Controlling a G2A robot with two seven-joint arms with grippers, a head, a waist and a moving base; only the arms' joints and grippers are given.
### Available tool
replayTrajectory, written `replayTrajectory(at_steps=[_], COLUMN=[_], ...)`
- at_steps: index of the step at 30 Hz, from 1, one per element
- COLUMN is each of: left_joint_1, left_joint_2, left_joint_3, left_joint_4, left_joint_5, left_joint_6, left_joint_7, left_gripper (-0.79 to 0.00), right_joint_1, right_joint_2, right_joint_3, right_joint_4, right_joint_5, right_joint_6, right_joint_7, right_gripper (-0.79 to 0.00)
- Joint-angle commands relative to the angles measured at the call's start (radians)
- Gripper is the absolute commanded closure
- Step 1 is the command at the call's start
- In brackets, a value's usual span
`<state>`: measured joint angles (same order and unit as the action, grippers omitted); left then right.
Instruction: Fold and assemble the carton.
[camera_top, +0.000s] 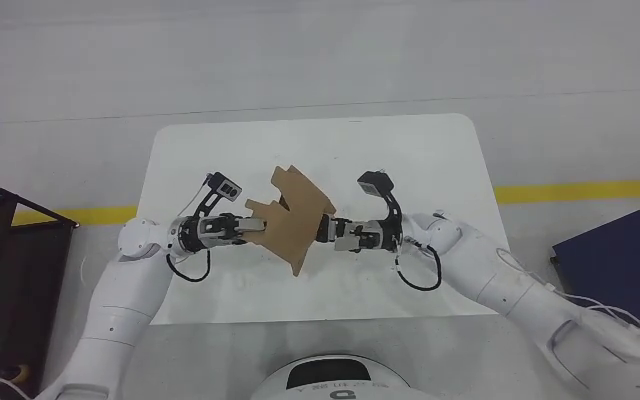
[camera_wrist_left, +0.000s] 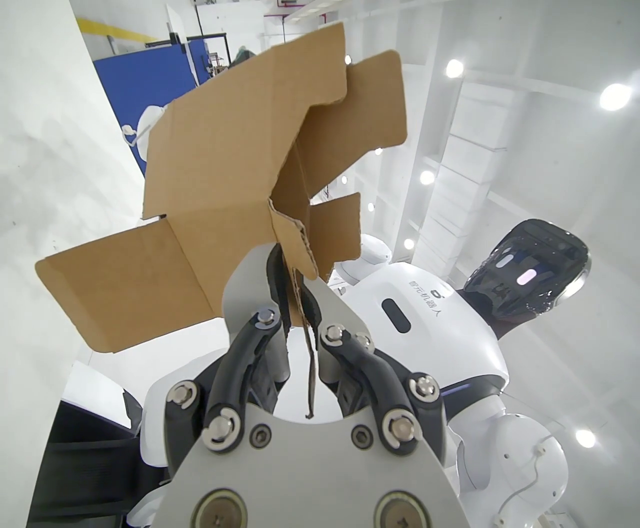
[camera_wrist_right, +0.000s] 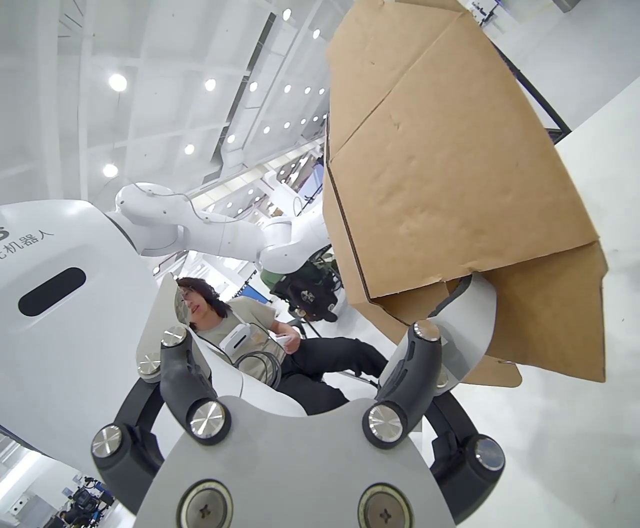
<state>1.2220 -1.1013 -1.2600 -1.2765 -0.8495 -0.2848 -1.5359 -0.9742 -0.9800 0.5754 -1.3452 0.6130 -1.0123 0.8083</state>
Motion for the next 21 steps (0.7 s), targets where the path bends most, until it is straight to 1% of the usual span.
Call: replayTrajectory(at_steps=[1, 2, 3, 4, 5, 8, 11, 13, 21], left_joint_1=[0.000, 0.000, 0.000, -0.010, -0.006, 0.011, 0.013, 0.011, 0.010], left_joint_2=[0.000, 0.000, 0.000, 0.009, 0.019, 0.036, 0.051, 0.058, 0.059], left_joint_3=[0.000, 0.000, 0.000, -0.013, -0.035, -0.086, -0.117, -0.120, -0.120], left_joint_4=[0.000, 0.000, 0.000, -0.015, -0.023, -0.027, -0.018, -0.018, -0.019], left_joint_5=[0.000, 0.000, 0.000, 0.083, 0.135, 0.135, 0.163, 0.178, 0.180], left_joint_6=[0.000, 0.000, 0.000, -0.003, -0.017, -0.043, -0.077, -0.089, -0.090], left_joint_7=[0.000, 0.000, 0.000, 0.003, 0.017, 0.043, 0.077, 0.089, 0.090], left_gripper=[0.000, 0.000, 0.000, 0.000, 0.000, 0.000, 0.000, 0.000, 0.000], right_joint_1=[0.000, 0.000, 0.000, -0.001, 0.028, 0.093, 0.098, 0.098, 0.098], right_joint_2=[0.000, 0.000, 0.000, 0.002, 0.004, 0.011, 0.012, 0.012, 0.012], right_joint_3=[0.000, 0.000, 0.000, -0.028, -0.054, -0.123, -0.129, -0.129, -0.129], right_joint_4=[0.000, 0.000, 0.000, 0.056, 0.102, 0.186, 0.193, 0.193, 0.193], right_joint_5=[0.000, 0.000, 0.000, -0.003, -0.030, -0.108, -0.111, -0.111, -0.111], right_joint_6=[0.000, 0.000, 0.000, 0.009, 0.011, 0.027, 0.029, 0.029, 0.029], right_joint_7=[0.000, 0.000, 0.000, 0.009, 0.011, 0.027, 0.029, 0.029, 0.029], right_gripper=[-0.705, -0.696, -0.705, -0.730, -0.785, -0.785, -0.785, -0.785, -0.785])
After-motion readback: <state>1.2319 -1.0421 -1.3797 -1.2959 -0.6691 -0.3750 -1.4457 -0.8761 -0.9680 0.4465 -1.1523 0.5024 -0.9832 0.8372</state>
